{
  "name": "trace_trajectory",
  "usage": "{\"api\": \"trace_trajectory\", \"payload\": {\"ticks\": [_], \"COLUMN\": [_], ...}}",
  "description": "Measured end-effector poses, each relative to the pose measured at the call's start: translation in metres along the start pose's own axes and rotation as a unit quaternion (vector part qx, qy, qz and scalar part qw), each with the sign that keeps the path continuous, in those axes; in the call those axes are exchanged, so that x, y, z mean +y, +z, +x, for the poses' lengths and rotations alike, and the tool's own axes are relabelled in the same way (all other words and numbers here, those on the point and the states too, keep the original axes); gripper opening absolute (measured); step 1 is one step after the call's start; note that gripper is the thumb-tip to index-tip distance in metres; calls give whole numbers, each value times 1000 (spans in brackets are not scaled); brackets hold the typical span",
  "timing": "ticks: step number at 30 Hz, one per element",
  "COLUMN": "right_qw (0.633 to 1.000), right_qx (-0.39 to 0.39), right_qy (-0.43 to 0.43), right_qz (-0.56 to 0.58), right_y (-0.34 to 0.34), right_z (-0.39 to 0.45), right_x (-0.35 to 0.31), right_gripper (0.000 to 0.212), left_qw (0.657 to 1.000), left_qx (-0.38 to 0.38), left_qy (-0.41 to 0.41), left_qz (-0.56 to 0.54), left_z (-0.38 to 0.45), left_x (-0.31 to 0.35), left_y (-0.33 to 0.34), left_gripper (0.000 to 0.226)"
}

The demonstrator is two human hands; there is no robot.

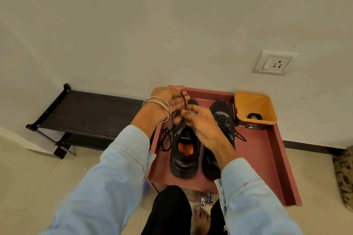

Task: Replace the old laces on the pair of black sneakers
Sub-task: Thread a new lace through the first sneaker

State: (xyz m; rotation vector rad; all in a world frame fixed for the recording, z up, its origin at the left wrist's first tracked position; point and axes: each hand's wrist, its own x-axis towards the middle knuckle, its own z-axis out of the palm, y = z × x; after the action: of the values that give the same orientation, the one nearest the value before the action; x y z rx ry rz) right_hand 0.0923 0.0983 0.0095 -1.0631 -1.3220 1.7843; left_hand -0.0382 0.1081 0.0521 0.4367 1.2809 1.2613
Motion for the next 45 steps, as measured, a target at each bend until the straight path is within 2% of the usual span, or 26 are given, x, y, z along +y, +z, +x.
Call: {"api": "trace_trajectory", "payload": {"ticks": [2, 6, 9, 11, 12, 14, 15, 16, 18, 20, 23, 26, 29, 31, 33, 35, 37, 40, 42, 45], "right_qw": [999, 991, 978, 969, 967, 964, 963, 962, 963, 963, 965, 969, 969, 972, 973, 971, 972, 974, 971, 967], "right_qx": [30, 126, 203, 229, 229, 210, 196, 181, 154, 135, 128, 138, 131, 112, 98, 98, 103, 106, 105, 101], "right_qy": [10, 29, 21, 3, -4, -5, -2, -1, 2, 6, 11, 23, 27, 30, 35, 39, 44, 59, 72, 84], "right_qz": [-33, -42, -54, -92, -114, -161, -184, -202, -222, -233, -231, -204, -209, -204, -208, -214, -205, -192, -204, -219], "right_y": [-15, -53, -76, -81, -80, -74, -69, -62, -51, -42, -40, -51, -58, -55, -47, -44, -48, -64, -73, -76], "right_z": [-4, -9, -11, -11, -10, -5, -2, 1, 7, 11, 14, 13, 12, 14, 14, 14, 12, 7, 5, 7], "right_x": [-8, -26, -38, -42, -41, -38, -35, -33, -30, -29, -28, -27, -24, -23, -23, -22, -22, -18, -17, -14], "right_gripper": [16, 16, 21, 22, 24, 26, 27, 26, 27, 26, 29, 29, 27, 27, 25, 26, 27, 27, 25, 24], "left_qw": [997, 990, 992, 987, 964, 863, 820, 804, 811, 822, 870, 893, 893, 894, 883, 869, 878, 879, 874, 850], "left_qx": [31, 94, 117, 122, 127, 144, 144, 121, 24, -42, -41, -11, -35, -85, -91, -60, -5, 143, 234, 320], "left_qy": [13, 42, 43, 20, 21, 56, 101, 164, 290, 341, 285, 242, 246, 245, 250, 266, 268, 261, 235, 168], "left_qz": [-67, -101, -38, 107, 233, 482, 545, 559, 507, 454, 400, 380, 375, 364, 388, 413, 397, 373, 356, 382], "left_z": [5, 12, 18, 27, 31, 35, 32, 28, 22, 17, 19, 27, 26, 21, 19, 18, 17, 20, 24, 30], "left_x": [3, -2, -17, -32, -39, -49, -51, -51, -50, -48, -46, -50, -53, -56, -59, -60, -57, -49, -46, -50], "left_y": [-5, -19, -29, -37, -40, -42, -38, -31, -19, -9, -9, -23, -30, -25, -17, -12, -13, -30, -46, -55], "left_gripper": [27, 42, 61, 60, 55, 52, 51, 48, 39, 23, 8, 10, 6, 22, 24, 14, 9, 8, 9, 15]}}
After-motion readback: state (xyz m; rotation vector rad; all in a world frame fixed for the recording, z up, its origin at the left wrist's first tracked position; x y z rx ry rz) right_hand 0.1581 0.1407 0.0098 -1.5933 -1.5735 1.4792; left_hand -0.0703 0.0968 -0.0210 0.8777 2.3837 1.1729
